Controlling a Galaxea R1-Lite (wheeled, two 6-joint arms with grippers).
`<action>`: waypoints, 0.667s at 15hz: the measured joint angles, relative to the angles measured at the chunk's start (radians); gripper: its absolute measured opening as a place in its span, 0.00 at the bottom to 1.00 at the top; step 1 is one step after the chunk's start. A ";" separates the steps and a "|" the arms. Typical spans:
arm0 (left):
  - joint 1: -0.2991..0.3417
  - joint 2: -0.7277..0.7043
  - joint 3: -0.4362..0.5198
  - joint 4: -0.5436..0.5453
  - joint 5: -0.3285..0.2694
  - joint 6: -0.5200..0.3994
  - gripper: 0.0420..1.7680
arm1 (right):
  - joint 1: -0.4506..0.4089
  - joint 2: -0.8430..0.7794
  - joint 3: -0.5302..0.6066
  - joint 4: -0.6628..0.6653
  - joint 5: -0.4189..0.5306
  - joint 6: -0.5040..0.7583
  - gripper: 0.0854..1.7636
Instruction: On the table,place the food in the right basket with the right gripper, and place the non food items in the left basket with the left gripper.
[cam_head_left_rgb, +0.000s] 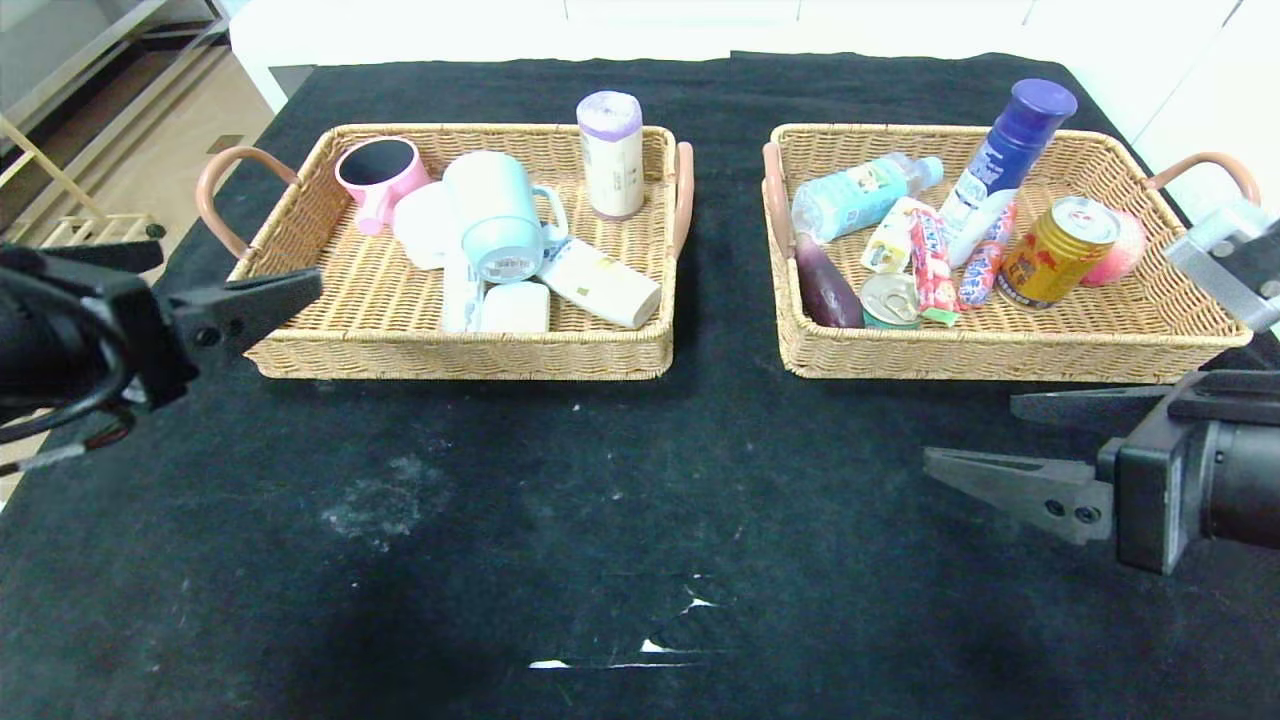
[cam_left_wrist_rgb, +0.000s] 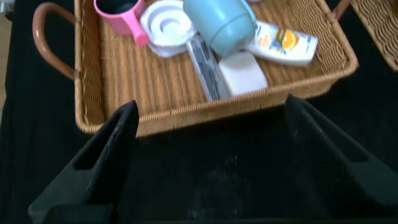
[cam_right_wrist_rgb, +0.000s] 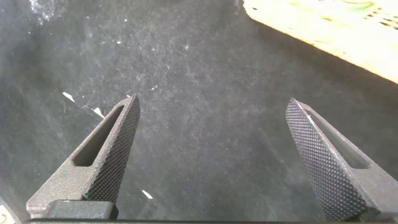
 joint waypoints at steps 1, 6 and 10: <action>0.000 -0.048 0.021 0.045 0.000 0.000 0.96 | -0.010 -0.015 0.008 0.000 0.002 0.000 0.97; 0.007 -0.300 0.130 0.210 0.057 -0.003 0.96 | -0.049 -0.204 0.049 0.106 0.006 -0.041 0.97; 0.077 -0.523 0.155 0.416 0.056 -0.004 0.96 | -0.081 -0.466 0.053 0.348 0.000 -0.097 0.97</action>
